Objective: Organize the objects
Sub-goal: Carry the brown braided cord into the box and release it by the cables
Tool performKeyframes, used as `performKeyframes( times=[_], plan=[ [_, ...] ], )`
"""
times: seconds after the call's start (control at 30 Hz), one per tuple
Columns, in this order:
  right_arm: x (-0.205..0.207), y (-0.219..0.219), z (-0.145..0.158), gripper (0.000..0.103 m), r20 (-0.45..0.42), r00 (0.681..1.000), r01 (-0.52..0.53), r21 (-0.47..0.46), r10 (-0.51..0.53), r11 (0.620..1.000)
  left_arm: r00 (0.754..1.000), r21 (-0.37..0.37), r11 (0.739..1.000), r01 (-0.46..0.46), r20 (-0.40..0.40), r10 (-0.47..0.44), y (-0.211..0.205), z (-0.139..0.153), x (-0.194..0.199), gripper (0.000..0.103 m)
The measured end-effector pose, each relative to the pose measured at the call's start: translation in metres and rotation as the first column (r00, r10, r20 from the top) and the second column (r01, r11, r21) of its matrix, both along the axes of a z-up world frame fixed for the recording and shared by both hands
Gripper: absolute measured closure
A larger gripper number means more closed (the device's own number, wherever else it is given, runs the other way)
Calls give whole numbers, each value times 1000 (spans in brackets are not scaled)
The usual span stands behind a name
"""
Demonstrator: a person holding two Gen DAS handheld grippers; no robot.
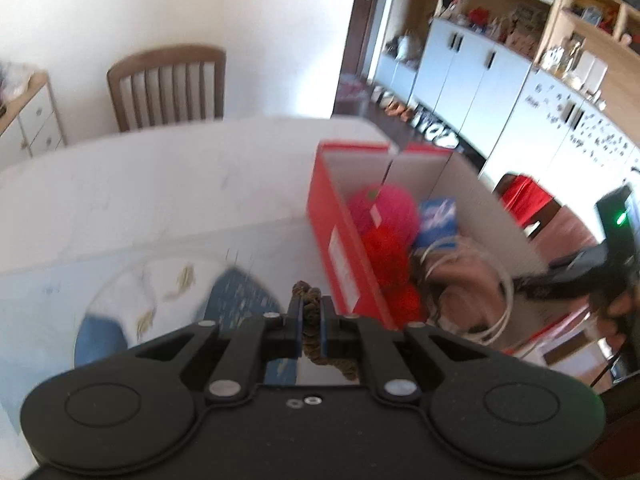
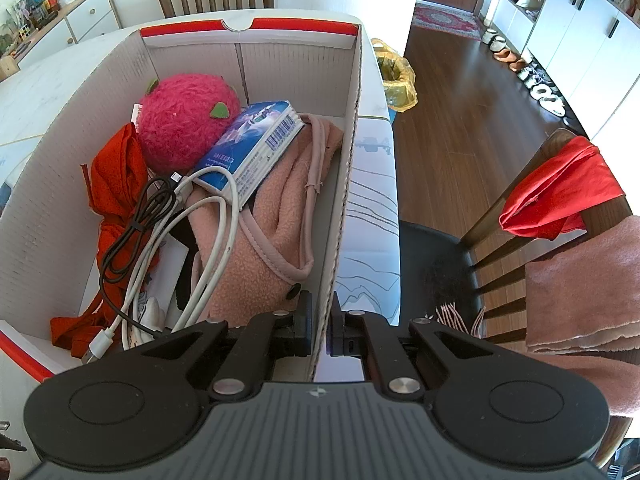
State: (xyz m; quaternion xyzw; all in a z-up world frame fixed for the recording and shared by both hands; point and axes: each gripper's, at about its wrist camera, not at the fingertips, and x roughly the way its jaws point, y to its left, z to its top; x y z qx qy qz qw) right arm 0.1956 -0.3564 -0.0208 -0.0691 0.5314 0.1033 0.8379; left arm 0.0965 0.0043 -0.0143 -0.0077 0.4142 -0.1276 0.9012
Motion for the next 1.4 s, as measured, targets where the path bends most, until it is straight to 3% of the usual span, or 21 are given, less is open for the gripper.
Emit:
performKeyframes(
  times=[0.23,0.47,0.83,1.4],
  plan=[
    [0,0,2,97,3,1000,-1,0,1,1000,993,-4,998,66,103,-65,-20,33,9,98],
    [0,1,4,97,6,1000,-1,2,1,1000,982,-23,987,160,108,-157,-50,37,22,98],
    [0,1,3,97,3,1000,-1,4,1,1000,949,-40,949,314,44,-312,-109,3,33,98],
    [-2,4,2,97,1,1000,-5,1,5,1000,921,46,921,386,-79,-382,-144,-57,50,98]
  ],
)
